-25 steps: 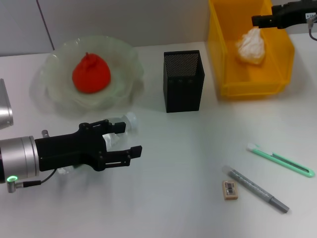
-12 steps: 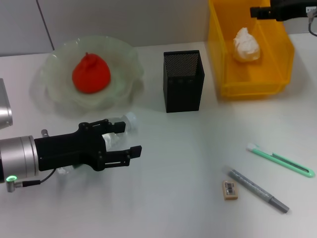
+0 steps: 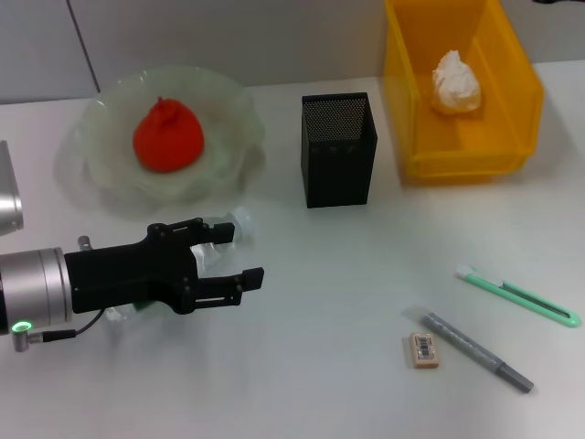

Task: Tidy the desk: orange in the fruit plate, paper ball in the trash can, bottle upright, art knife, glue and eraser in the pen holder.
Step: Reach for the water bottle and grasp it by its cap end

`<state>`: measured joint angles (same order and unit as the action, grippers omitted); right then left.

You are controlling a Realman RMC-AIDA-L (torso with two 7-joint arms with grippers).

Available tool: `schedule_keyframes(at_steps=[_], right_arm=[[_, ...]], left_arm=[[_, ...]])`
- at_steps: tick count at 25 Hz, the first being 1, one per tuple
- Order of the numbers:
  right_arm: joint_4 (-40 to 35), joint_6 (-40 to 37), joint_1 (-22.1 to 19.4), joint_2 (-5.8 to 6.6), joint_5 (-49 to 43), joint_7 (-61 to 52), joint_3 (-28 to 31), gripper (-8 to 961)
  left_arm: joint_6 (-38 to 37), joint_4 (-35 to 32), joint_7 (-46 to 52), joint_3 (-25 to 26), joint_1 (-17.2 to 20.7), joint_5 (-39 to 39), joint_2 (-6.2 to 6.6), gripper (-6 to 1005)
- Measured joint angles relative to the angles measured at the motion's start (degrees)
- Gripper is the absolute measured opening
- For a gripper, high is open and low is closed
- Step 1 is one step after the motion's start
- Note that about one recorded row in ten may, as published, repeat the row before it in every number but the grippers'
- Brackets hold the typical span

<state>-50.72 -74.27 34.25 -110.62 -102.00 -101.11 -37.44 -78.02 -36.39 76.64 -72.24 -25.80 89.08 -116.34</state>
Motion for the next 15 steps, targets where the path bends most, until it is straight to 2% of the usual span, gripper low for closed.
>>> schedule_keyframes(at_steps=[3,4,5,9,15], right_arm=[[0.48,-5.52,-2.41,0.14,4.76,2.52,0.00,697],[1.13,-10.21,-3.86,0.19,7.04,3.97,0.02,697],[1.13,-10.21,-3.86,0.19,7.04,3.97,0.02,697],[1.98,-22.18,-7.47,0.06,8.40,7.03,0.09,697],[5.40,-29.29,-10.89,0.64,6.59,12.01,0.06,696]], left_arm=[[-0.03,-0.05,0.00,0.00,-0.02,0.00,-0.02,814],[-0.06,-0.08,0.00,0.00,-0.07,-0.01,-0.03,814],[-0.06,-0.08,0.00,0.00,-0.07,-0.01,-0.03,814],[-0.13,-0.09,0.00,0.00,-0.11,0.01,-0.03,814],[-0.39,-0.31,0.01,0.00,-0.13,0.04,-0.02,814]])
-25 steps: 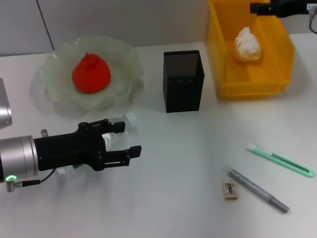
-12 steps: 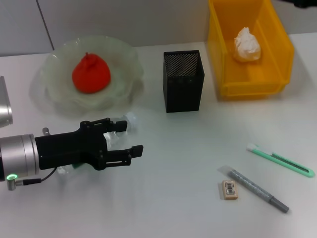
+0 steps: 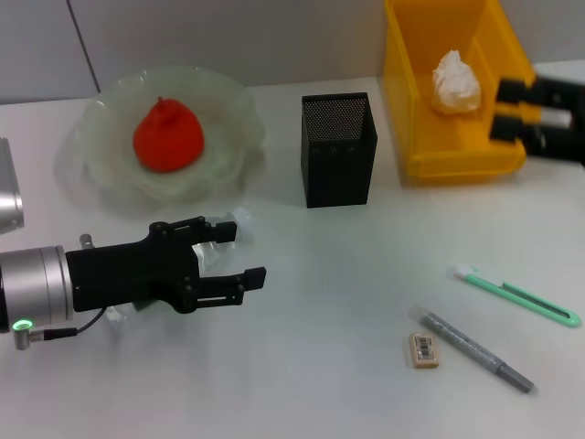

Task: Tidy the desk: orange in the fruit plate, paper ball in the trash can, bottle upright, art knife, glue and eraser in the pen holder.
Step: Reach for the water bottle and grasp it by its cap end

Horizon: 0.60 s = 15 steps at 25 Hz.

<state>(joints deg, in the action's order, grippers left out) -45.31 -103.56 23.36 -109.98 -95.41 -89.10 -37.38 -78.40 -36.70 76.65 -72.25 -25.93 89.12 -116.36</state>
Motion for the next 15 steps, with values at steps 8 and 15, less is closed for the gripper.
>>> schedule_keyframes(at_steps=[8,15], right_arm=[[1.62,-3.11,-3.15,-0.03,-10.23,8.22,0.04,696],[1.54,-0.81,-3.67,-1.36,-16.43,13.18,0.12,695]], left_arm=[[-0.12,-0.40,0.59,0.00,-0.12,0.00,0.39,814],[-0.29,-1.67,1.79,-0.14,-0.28,0.01,0.95,815]])
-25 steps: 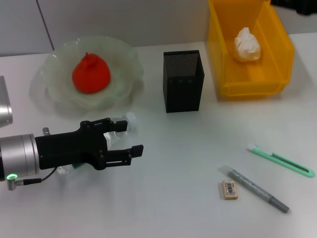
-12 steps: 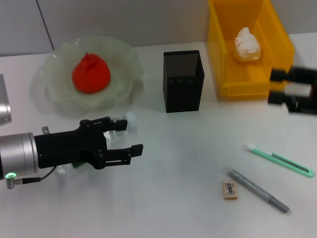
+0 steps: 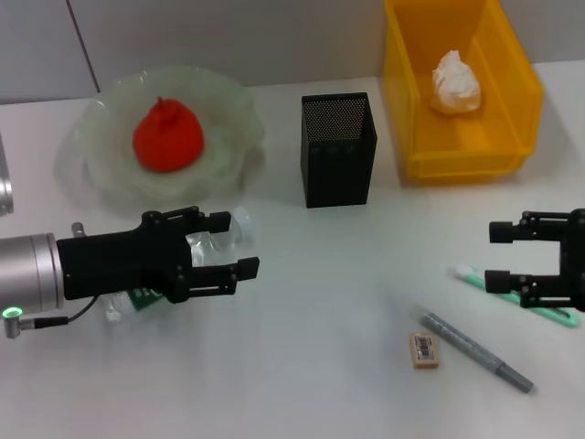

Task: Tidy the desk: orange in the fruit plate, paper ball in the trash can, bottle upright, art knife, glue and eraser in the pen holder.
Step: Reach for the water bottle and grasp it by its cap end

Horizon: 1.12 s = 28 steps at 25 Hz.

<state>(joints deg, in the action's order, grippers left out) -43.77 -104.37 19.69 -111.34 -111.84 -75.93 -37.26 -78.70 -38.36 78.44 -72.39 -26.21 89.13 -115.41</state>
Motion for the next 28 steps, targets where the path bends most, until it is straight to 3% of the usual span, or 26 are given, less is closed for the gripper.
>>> schedule_keyframes(at_steps=[5,9,18,21,23,24,28], right_arm=[[-0.42,3.36,-0.71,-1.24,-1.18,4.24,0.01,695],[-0.58,6.43,-0.78,-1.99,-2.18,5.46,-0.38,696],[-0.36,8.89,-0.52,-2.41,-3.51,5.77,-0.02,695],[-0.16,9.12,-0.53,-2.59,-3.55,5.79,0.00,695],[-0.15,9.13,-0.53,-2.65,-3.56,5.79,0.00,696],[-0.14,9.15,-0.53,-2.82,-3.57,5.79,0.00,696],[-0.12,9.17,-0.51,-2.96,-3.58,5.79,0.01,695]], left_arm=[[0.03,-3.40,3.16,0.00,-0.27,3.68,0.43,815],[0.24,-7.92,6.81,0.10,-0.21,8.45,-0.02,815],[-0.10,-16.30,12.80,-0.02,-0.69,11.86,-0.50,815],[-0.76,-22.82,20.74,0.04,-3.44,19.40,-1.37,815],[-1.16,-23.75,22.68,0.16,-4.54,21.30,-1.59,815],[-2.03,-25.13,26.88,0.21,-7.10,25.18,-1.92,815],[-3.14,-26.55,33.79,-0.12,-11.44,32.62,-2.61,815]])
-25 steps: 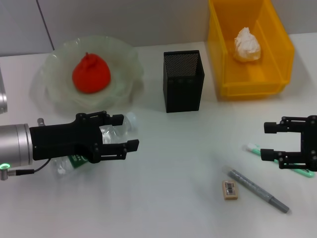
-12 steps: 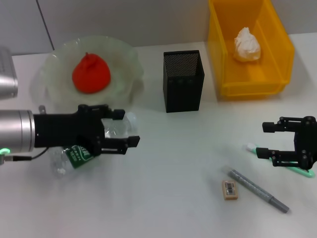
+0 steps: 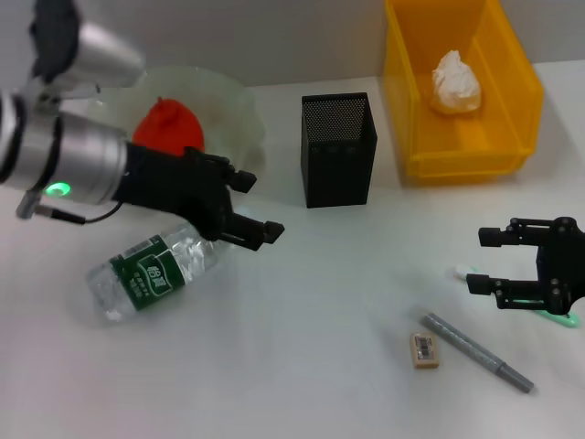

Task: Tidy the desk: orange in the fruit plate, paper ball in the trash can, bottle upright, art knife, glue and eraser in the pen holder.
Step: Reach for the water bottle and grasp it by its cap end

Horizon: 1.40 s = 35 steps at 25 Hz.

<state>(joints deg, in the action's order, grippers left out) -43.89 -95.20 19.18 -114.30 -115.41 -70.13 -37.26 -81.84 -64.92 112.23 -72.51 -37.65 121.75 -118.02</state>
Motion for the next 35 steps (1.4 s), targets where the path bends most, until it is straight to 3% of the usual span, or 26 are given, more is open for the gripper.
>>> schedule_keyframes(at_steps=[1,6,12,21,35], right_arm=[[0.01,0.02,0.04,-0.10,0.00,0.00,0.00,695],[0.04,0.03,-0.04,-0.21,0.00,0.00,-0.01,695],[0.04,0.02,-0.13,-0.22,0.00,0.00,0.00,696],[0.03,0.02,-0.11,-0.33,0.00,0.07,0.00,696],[0.13,0.02,-0.10,-0.40,0.03,0.09,0.00,695]], left_arm=[[-0.34,-0.57,3.73,-0.70,-2.36,4.26,-0.41,815],[-0.55,-0.79,11.47,-3.69,-7.30,11.75,-0.72,814],[-0.78,-0.46,18.95,-6.74,-11.67,19.64,-1.06,814],[0.21,3.95,23.37,-8.74,-15.33,23.88,-1.10,814],[6.31,8.33,23.84,-11.64,-15.49,24.85,-1.16,814]])
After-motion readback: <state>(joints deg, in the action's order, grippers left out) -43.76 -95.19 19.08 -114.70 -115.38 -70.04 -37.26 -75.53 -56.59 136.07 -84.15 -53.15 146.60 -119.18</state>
